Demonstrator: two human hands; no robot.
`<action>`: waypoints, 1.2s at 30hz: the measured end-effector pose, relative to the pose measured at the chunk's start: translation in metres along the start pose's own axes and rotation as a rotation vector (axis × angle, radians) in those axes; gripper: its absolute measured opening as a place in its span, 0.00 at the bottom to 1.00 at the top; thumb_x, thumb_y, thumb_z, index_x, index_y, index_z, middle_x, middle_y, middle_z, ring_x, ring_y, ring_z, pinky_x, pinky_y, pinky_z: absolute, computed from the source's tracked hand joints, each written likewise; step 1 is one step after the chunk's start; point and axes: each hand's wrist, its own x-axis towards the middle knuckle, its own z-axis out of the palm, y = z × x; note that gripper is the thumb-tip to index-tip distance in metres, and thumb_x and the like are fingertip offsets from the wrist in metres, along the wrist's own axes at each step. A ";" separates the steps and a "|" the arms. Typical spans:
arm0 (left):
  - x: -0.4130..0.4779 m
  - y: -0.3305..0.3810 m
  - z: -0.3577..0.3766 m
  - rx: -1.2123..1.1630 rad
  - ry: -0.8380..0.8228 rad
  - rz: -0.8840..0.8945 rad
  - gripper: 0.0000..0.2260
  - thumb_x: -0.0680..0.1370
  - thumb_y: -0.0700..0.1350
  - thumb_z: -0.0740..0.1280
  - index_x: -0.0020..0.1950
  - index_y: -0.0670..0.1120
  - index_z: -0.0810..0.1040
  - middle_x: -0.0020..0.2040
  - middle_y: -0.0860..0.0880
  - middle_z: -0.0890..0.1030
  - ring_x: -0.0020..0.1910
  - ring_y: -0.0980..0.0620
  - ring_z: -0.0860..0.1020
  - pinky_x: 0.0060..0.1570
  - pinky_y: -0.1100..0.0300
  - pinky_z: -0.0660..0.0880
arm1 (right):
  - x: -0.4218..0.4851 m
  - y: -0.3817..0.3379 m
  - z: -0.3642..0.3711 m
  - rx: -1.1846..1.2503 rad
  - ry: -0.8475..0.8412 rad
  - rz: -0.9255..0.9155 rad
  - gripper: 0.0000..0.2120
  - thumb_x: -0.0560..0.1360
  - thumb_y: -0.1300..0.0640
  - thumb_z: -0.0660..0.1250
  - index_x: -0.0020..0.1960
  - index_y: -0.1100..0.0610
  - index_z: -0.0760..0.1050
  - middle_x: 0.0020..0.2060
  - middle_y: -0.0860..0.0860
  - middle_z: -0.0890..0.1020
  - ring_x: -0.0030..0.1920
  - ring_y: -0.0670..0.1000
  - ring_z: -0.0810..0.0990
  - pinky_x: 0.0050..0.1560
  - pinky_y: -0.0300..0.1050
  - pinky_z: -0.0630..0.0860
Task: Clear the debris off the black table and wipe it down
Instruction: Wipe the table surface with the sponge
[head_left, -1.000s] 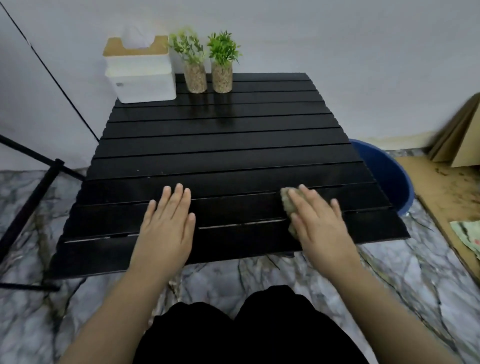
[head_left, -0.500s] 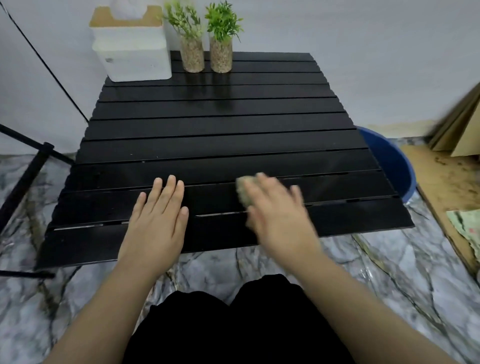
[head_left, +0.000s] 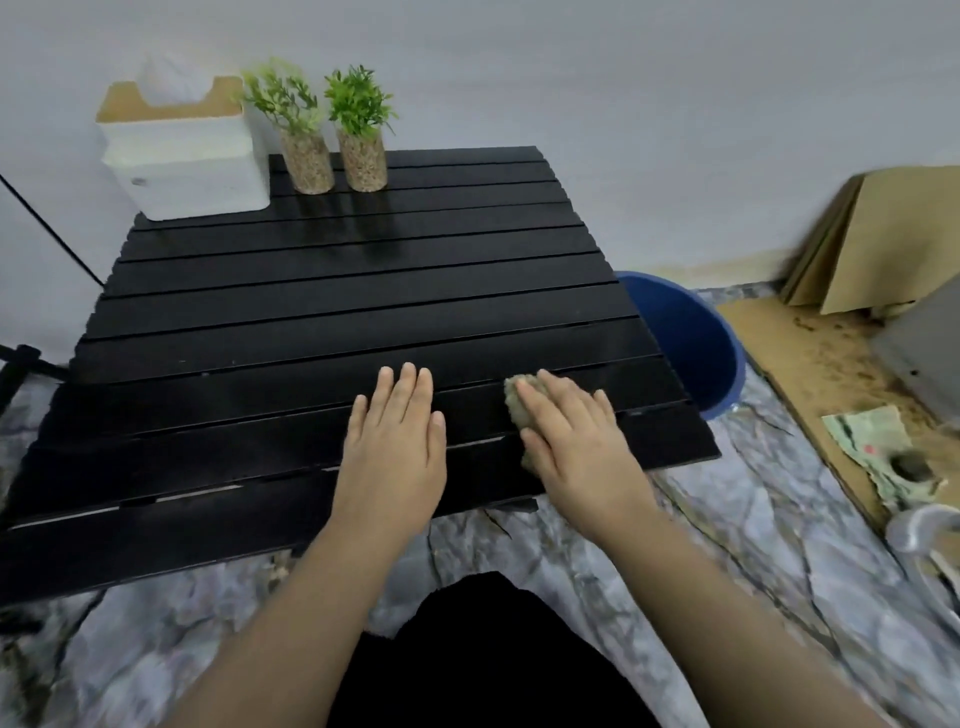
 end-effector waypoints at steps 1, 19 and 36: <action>0.004 0.013 0.008 -0.002 -0.003 0.012 0.23 0.80 0.51 0.44 0.75 0.47 0.50 0.77 0.51 0.51 0.76 0.53 0.44 0.72 0.56 0.40 | 0.001 0.009 -0.003 0.006 0.003 -0.005 0.21 0.80 0.52 0.55 0.73 0.49 0.60 0.73 0.51 0.63 0.73 0.53 0.60 0.73 0.53 0.47; 0.082 0.030 -0.004 -0.475 0.188 -0.139 0.14 0.78 0.50 0.59 0.62 0.52 0.71 0.58 0.53 0.69 0.58 0.56 0.70 0.57 0.60 0.65 | 0.089 0.021 -0.046 0.686 0.110 0.240 0.17 0.77 0.45 0.57 0.65 0.46 0.70 0.69 0.43 0.67 0.69 0.44 0.63 0.70 0.45 0.58; 0.332 -0.125 -0.043 -0.795 0.395 -0.369 0.28 0.69 0.57 0.69 0.66 0.48 0.68 0.63 0.49 0.75 0.59 0.51 0.74 0.60 0.51 0.72 | 0.394 -0.066 0.050 0.983 0.002 0.190 0.28 0.73 0.41 0.64 0.69 0.49 0.64 0.66 0.49 0.71 0.62 0.49 0.71 0.59 0.46 0.69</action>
